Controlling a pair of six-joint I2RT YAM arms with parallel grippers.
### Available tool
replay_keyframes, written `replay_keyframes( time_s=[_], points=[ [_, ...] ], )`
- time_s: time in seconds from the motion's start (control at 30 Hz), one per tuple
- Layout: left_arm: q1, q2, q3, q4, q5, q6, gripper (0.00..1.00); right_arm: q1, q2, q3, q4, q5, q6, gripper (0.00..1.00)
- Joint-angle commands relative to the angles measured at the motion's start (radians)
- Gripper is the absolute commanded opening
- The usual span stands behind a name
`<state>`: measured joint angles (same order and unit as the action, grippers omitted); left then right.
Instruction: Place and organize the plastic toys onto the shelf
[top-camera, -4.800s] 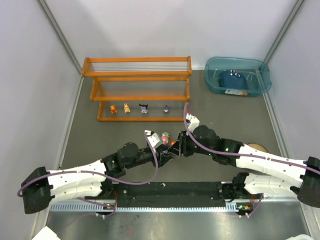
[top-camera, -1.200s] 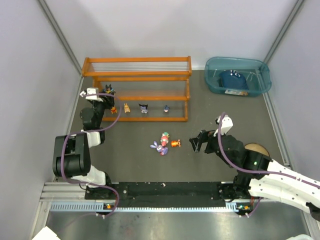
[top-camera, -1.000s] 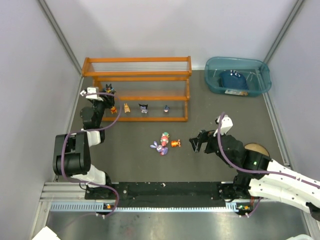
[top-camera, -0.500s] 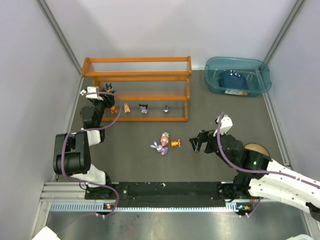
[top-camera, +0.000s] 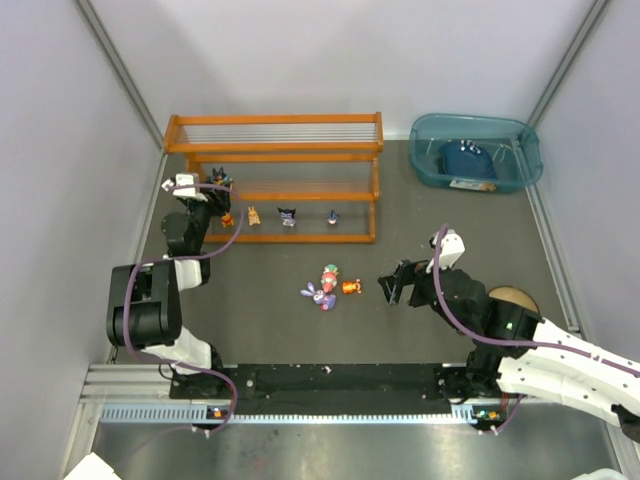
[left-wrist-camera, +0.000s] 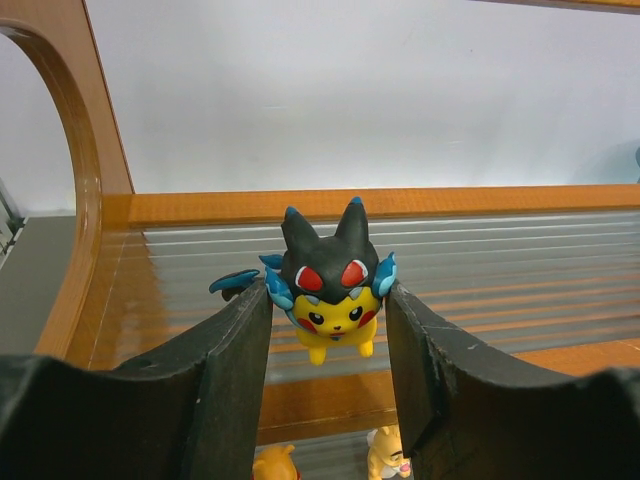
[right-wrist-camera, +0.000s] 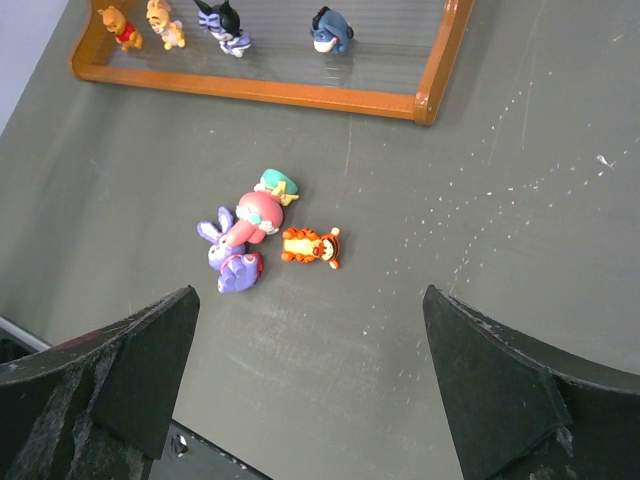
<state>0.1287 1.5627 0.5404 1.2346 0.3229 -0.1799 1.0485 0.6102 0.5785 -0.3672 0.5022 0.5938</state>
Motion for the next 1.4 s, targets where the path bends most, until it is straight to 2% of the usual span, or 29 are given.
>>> replay_keyframes(
  time_s=[0.0,1.07,1.37],
  points=[
    [-0.001,0.005,0.015,0.062,0.019,0.016,0.53,-0.012,-0.006,0.038,0.031,-0.005,-0.008,0.95],
    [-0.011,-0.021,0.000,0.062,0.045,-0.013,0.78,-0.012,-0.010,0.029,0.030,-0.016,-0.006,0.97],
    [-0.014,-0.118,-0.059,0.075,0.044,-0.062,0.86,-0.011,-0.026,0.027,0.031,-0.022,-0.009,0.97]
  ],
)
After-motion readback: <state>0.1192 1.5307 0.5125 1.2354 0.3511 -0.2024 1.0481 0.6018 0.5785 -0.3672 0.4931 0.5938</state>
